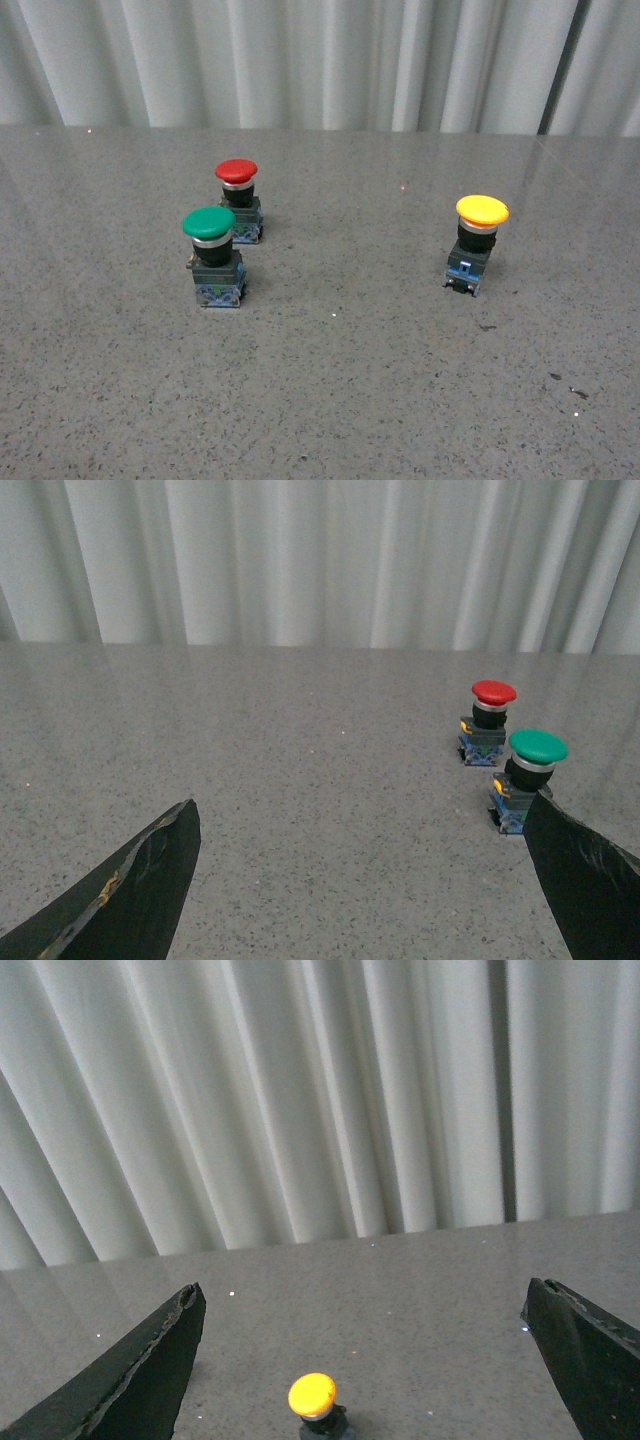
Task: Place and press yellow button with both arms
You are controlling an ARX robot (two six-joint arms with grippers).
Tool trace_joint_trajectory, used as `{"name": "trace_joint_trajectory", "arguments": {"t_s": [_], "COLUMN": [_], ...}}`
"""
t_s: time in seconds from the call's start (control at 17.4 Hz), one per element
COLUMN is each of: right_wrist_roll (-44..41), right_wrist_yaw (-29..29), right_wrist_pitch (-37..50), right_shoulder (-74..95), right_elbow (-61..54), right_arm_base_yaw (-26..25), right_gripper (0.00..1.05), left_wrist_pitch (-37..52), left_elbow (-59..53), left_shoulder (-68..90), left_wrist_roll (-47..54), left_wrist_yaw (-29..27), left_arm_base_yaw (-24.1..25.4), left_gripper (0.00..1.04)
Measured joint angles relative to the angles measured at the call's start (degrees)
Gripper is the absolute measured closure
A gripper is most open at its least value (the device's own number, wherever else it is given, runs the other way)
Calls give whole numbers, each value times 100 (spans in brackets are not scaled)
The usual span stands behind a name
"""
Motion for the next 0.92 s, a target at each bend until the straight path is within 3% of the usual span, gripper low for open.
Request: {"name": "trace_joint_trajectory", "arguments": {"t_s": [0.12, 0.4, 0.52, 0.63, 0.69, 0.92], "right_wrist_roll": [-76, -188, -291, -208, 68, 201], "right_wrist_yaw": [339, 726, 785, 896, 909, 960], "right_wrist_pitch": [942, 1027, 955, 365, 105, -79], "right_shoulder": [2192, 4426, 4758, 5056, 5233, 5584], "right_elbow": [822, 1884, 1937, 2096, 2312, 2610], "right_arm_base_yaw": [498, 975, 1060, 1128, 1346, 1362], "right_gripper": [7, 10, 28, 91, 103, 103], "left_wrist_pitch": [2, 0, 2, 2, 0, 0], "left_elbow": [0, 0, 0, 0, 0, 0], "left_shoulder": [0, 0, 0, 0, 0, 0], "left_wrist_roll": [0, 0, 0, 0, 0, 0], "left_wrist_yaw": [-2, 0, 0, -2, -2, 0], "left_arm_base_yaw": [0, 0, 0, 0, 0, 0], "left_gripper": [7, 7, 7, 7, 7, 7]}}
